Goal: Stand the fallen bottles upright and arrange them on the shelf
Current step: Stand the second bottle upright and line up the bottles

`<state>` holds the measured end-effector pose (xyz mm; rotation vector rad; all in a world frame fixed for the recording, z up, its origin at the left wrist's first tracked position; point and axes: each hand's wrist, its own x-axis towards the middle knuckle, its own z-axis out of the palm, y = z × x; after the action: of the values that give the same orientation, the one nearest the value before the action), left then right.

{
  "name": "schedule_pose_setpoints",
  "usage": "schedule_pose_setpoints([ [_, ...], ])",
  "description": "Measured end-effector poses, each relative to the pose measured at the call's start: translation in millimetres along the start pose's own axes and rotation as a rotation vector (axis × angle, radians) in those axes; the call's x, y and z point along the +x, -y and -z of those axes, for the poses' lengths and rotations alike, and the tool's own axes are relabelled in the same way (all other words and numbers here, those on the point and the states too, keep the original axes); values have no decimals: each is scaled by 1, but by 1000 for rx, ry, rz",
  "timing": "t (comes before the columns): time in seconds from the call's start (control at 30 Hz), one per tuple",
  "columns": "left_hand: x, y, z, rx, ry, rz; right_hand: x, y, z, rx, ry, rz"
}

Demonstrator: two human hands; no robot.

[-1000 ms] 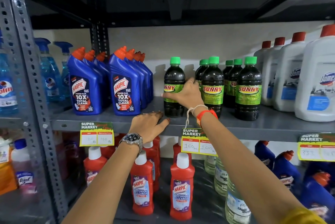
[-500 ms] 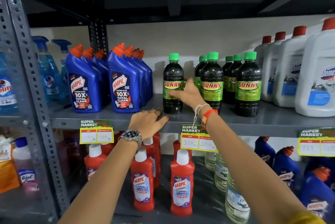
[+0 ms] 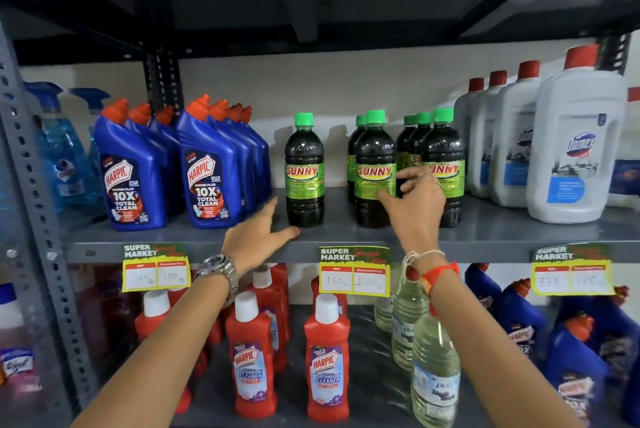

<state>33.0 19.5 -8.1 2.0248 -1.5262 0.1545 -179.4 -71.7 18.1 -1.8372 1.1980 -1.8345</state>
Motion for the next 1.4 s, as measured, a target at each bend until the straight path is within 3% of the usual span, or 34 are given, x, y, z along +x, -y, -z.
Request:
schedule_pose_setpoints([
  [0.07,10,-9,2,-435,-64,46,9,-11,1,4,135,-25],
  [0.13,21,-22,2,-698,-103,69,15,-17,0,6,295,-62],
  [0.23,34,-36,-3,-613,-54,79,18,-24,-3,-5,422,-110],
  [0.57,39,-36,-12,-483,-99,166,19,-27,-8,12,502,-95],
  [1.13,41,-32,-14,-482,-90,163,17,-22,-15,-44,505,-93],
  [1.23,41,-32,-13,-474,-97,171,12,-19,-10,23,357,-35],
  [1.33,36,-30,-10,-460,-72,165,7,-19,6,202,-60,24],
  [1.4,26,-27,-10,-348,-81,131,10,-27,16,187,-292,67],
])
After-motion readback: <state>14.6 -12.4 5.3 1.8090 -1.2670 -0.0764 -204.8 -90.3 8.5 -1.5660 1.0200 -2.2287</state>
